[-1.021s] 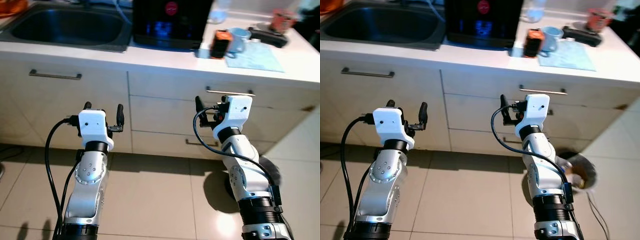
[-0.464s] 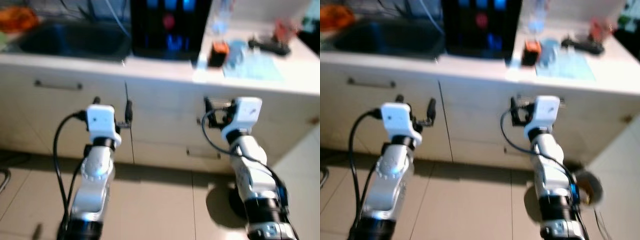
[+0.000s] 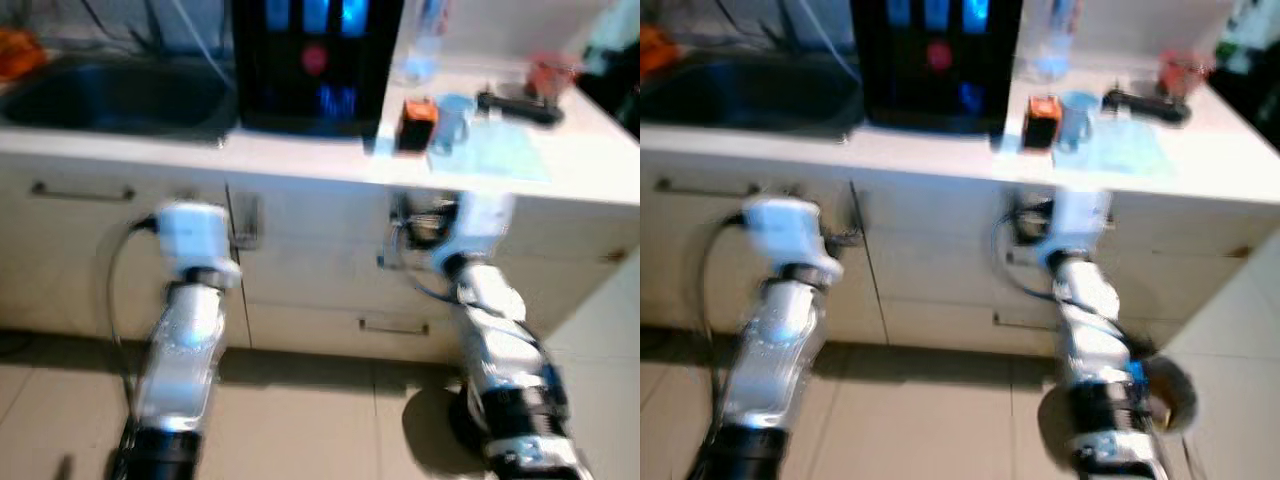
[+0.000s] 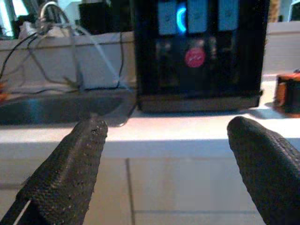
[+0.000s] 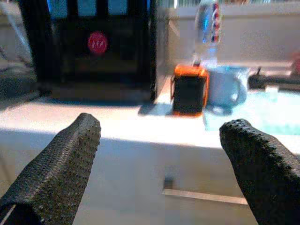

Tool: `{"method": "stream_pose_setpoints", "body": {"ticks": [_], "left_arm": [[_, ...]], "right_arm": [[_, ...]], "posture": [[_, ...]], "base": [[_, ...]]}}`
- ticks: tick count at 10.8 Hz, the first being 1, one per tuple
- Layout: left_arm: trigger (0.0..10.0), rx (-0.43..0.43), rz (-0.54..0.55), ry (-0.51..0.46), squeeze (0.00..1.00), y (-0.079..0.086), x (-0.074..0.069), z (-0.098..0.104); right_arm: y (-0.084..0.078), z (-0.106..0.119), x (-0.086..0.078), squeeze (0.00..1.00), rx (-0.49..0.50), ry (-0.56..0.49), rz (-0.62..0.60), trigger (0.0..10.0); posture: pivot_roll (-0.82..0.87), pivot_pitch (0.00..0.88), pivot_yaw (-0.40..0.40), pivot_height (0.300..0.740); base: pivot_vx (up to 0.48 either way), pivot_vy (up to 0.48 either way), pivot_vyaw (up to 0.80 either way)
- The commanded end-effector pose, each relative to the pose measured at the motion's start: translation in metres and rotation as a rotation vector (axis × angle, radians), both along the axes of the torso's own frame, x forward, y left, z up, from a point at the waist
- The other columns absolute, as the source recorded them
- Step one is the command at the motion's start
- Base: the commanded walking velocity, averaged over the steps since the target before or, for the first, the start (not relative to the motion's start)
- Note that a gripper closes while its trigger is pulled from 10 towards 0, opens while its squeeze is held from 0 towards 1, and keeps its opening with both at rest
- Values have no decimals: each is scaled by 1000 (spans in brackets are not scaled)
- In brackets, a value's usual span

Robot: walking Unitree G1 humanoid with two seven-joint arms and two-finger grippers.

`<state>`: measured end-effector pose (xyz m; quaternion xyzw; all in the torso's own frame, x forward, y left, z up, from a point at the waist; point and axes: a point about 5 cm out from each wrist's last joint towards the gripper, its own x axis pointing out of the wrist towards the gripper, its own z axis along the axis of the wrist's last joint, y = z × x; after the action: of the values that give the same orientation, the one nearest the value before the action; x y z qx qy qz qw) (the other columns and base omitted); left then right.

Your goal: Kitchen organization

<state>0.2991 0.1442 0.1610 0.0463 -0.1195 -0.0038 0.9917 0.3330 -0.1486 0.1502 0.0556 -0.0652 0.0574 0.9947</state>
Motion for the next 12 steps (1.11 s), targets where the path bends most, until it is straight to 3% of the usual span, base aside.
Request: {"method": "stream_pose_setpoints", "body": {"ticks": [1,12], "left_arm": [[10000,7,17,-10,0,7,2,3],[10000,8,12,-19,0,6,5,4]], "right_arm": [[9,3,2,0,16,-12,27,10000],[9,3,3,0,17,-18,27,10000]], "posture": [[53,6,-44,740],[42,14,-44,740]], "base": [[371,0,0],[373,0,0]]}}
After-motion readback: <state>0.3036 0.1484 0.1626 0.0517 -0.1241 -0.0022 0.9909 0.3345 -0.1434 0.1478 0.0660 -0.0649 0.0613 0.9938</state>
